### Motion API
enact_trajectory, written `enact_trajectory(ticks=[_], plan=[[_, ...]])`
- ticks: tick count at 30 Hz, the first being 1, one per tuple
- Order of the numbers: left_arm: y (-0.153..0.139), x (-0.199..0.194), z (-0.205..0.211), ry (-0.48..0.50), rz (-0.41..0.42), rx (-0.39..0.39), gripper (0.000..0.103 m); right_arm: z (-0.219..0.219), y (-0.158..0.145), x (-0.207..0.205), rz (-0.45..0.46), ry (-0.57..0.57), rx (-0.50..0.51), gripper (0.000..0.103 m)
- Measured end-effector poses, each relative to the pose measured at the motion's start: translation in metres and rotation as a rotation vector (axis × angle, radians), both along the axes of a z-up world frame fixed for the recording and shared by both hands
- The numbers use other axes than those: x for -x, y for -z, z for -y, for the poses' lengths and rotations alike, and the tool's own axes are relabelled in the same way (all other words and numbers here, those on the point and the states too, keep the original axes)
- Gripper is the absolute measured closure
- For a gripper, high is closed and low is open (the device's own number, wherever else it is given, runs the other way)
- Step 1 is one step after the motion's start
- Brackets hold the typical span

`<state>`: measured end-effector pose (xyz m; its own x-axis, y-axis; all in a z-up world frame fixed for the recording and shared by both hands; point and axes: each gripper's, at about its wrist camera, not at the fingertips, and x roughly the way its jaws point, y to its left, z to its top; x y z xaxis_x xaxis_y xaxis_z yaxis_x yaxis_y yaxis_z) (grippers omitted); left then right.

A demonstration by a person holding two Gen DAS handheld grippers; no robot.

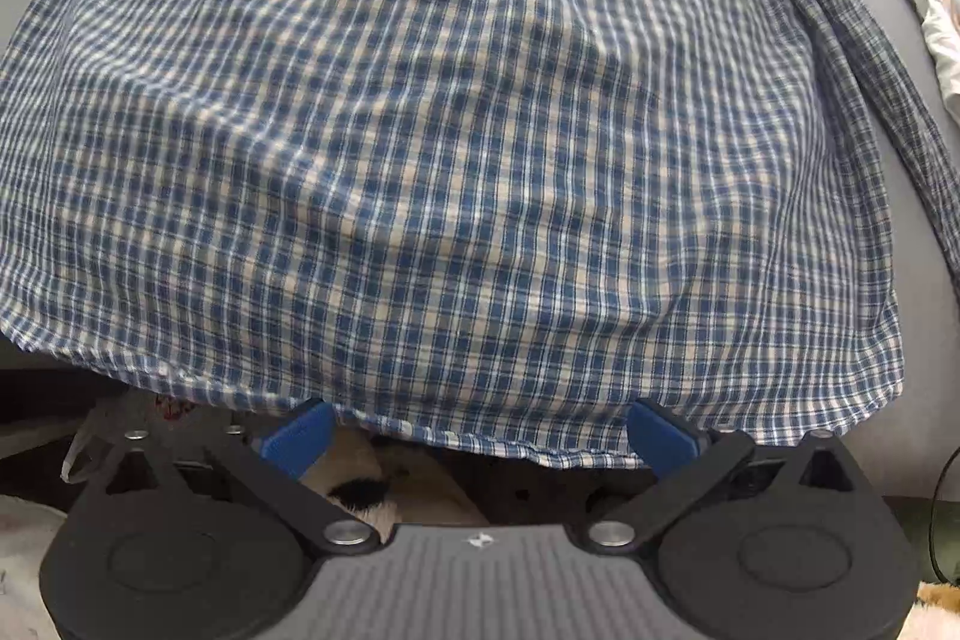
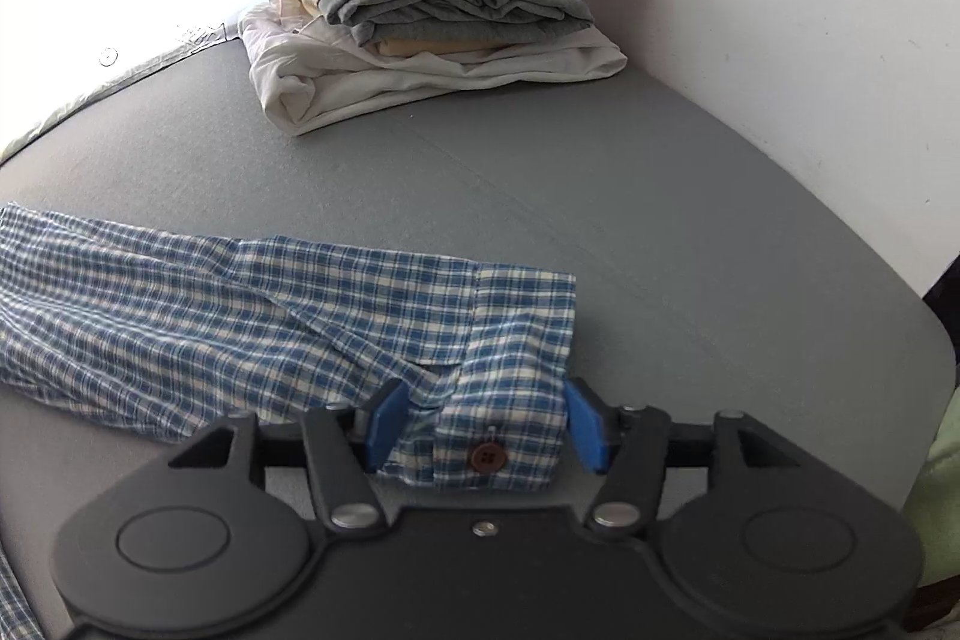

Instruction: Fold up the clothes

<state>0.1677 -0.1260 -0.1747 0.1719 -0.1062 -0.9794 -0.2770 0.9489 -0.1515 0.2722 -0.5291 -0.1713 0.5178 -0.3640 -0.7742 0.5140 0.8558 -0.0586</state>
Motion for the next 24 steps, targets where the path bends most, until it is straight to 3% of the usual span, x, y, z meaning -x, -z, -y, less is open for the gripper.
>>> enact_trajectory(ticks=[1, 5, 7, 10, 16, 18, 24], plan=[[-0.009, 0.002, -0.005, 0.004, 0.039, 0.003, 0.000, -0.008, -0.004, -0.001, 0.007, 0.001, 0.018, 0.025], [-0.032, 0.006, -0.036, 0.002, 0.145, -0.023, 0.000, -0.042, -0.019, -0.014, 0.039, 0.009, 0.086, 0.013], [-0.033, -0.025, -0.078, -0.012, 0.174, -0.050, 0.000, -0.062, -0.027, -0.024, 0.055, 0.005, 0.100, 0.007], [-0.033, -0.056, -0.132, -0.043, 0.201, -0.063, 0.000, -0.101, -0.036, -0.036, 0.081, -0.052, 0.104, 0.002], [-0.019, -0.105, -0.198, -0.065, 0.248, -0.057, 0.003, -0.196, -0.050, -0.057, 0.099, -0.245, 0.101, 0.001], [-0.016, -0.124, -0.216, -0.065, 0.261, -0.057, 0.015, -0.229, -0.054, -0.065, 0.100, -0.312, 0.085, 0.001], [-0.027, -0.183, -0.264, -0.031, 0.350, -0.055, 0.036, -0.293, -0.056, -0.099, 0.110, -0.417, 0.097, 0.001]])
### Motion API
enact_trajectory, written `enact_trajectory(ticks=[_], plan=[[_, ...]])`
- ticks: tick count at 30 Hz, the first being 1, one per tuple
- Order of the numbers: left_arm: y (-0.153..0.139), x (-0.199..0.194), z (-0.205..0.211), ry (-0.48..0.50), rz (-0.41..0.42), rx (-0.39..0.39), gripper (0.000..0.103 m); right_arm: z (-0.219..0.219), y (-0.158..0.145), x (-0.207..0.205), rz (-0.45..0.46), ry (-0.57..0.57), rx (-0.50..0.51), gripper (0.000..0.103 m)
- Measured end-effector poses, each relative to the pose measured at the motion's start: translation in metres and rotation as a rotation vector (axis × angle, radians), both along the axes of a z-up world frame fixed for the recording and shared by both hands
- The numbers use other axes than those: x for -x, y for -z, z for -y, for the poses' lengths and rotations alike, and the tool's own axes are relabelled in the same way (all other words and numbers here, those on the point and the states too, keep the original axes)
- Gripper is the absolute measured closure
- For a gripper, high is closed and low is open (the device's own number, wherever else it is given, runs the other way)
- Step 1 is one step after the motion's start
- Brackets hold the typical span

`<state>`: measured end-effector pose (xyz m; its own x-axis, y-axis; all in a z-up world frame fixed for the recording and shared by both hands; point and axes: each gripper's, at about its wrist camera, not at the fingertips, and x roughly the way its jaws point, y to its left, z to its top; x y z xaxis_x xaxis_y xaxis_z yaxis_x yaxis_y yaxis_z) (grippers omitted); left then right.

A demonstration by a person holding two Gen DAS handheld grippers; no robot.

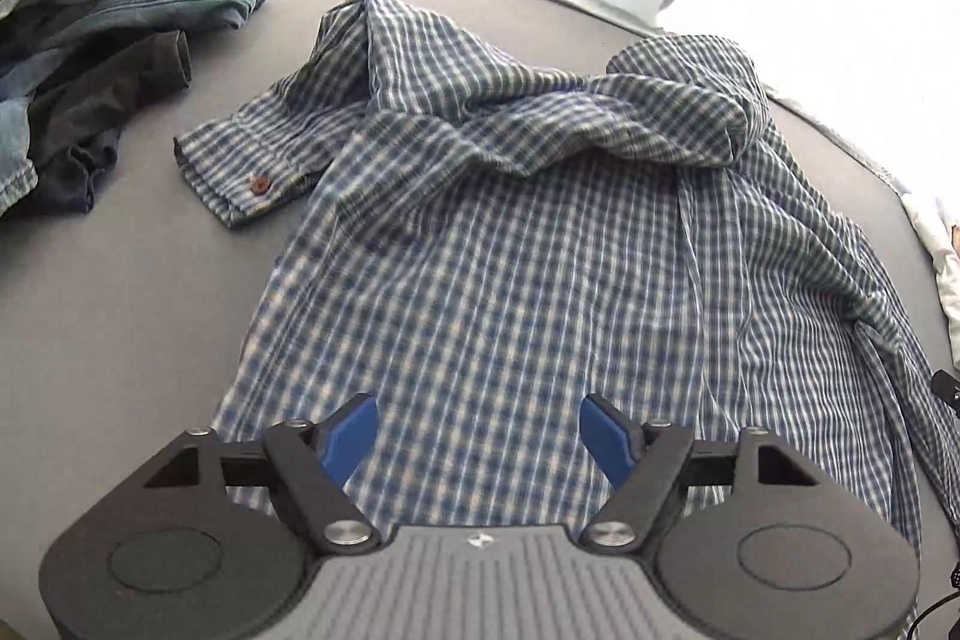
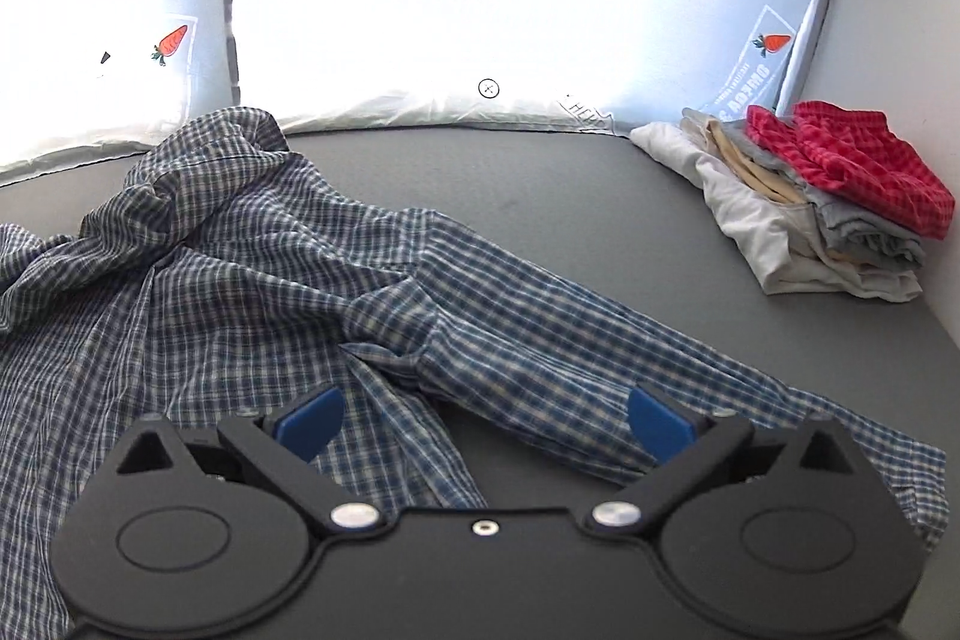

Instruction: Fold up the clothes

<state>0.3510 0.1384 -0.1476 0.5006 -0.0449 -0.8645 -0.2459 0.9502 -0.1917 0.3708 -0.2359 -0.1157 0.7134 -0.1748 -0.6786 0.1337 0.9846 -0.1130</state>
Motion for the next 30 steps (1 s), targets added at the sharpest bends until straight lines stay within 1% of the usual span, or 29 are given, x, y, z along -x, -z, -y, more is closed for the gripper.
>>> enact_trajectory(ticks=[2, 5, 7, 9, 11, 14, 15, 16, 17, 18, 19, 21, 23, 25, 27, 29, 30], plan=[[-0.003, -0.026, -0.012, 0.007, 0.021, 0.041, 0.043, -0.010, -0.001, -0.016, 0.000, -0.008, 0.018, 0.001], [-0.008, -0.066, -0.027, 0.012, 0.055, 0.110, 0.047, -0.012, -0.002, -0.045, -0.002, -0.012, 0.010, 0.001], [-0.008, -0.095, -0.031, 0.015, 0.081, 0.151, 0.047, -0.008, 0.002, -0.071, -0.012, 0.007, 0.003, 0.001], [-0.005, -0.124, -0.028, 0.029, 0.092, 0.175, 0.046, -0.004, 0.007, -0.096, -0.022, 0.026, -0.003, 0.001], [0.002, -0.154, -0.023, 0.049, 0.085, 0.191, 0.045, 0.000, 0.012, -0.122, -0.032, 0.044, -0.013, 0.001], [0.016, -0.197, -0.013, 0.074, 0.059, 0.240, 0.044, 0.003, 0.022, -0.162, -0.045, 0.061, -0.049, 0.001], [0.021, -0.209, -0.011, 0.081, 0.058, 0.258, 0.040, 0.002, 0.025, -0.175, -0.046, 0.050, -0.061, 0.001], [0.025, -0.221, -0.010, 0.085, 0.063, 0.278, 0.036, 0.000, 0.030, -0.187, -0.046, 0.035, -0.076, 0.007], [0.030, -0.233, -0.008, 0.090, 0.061, 0.297, 0.030, -0.003, 0.035, -0.199, -0.050, 0.011, -0.096, 0.012], [0.035, -0.243, -0.005, 0.102, 0.057, 0.312, 0.028, -0.006, 0.041, -0.211, -0.060, -0.019, -0.124, 0.025], [0.038, -0.252, -0.002, 0.120, 0.055, 0.324, 0.028, -0.010, 0.046, -0.222, -0.068, -0.048, -0.154, 0.035], [0.045, -0.269, 0.005, 0.155, 0.053, 0.348, 0.026, -0.018, 0.057, -0.242, -0.080, -0.096, -0.205, 0.040], [0.051, -0.285, 0.011, 0.182, 0.049, 0.373, 0.025, -0.026, 0.065, -0.257, -0.088, -0.136, -0.231, 0.041], [0.059, -0.297, 0.014, 0.189, 0.038, 0.406, 0.024, -0.033, 0.072, -0.269, -0.095, -0.172, -0.249, 0.041], [0.067, -0.304, 0.017, 0.189, 0.023, 0.421, 0.024, -0.039, 0.078, -0.276, -0.107, -0.202, -0.252, 0.041], [0.073, -0.309, 0.019, 0.188, 0.012, 0.438, 0.024, -0.044, 0.084, -0.280, -0.122, -0.220, -0.253, 0.045], [0.075, -0.309, 0.020, 0.185, 0.012, 0.447, 0.025, -0.045, 0.086, -0.280, -0.127, -0.226, -0.259, 0.054]])
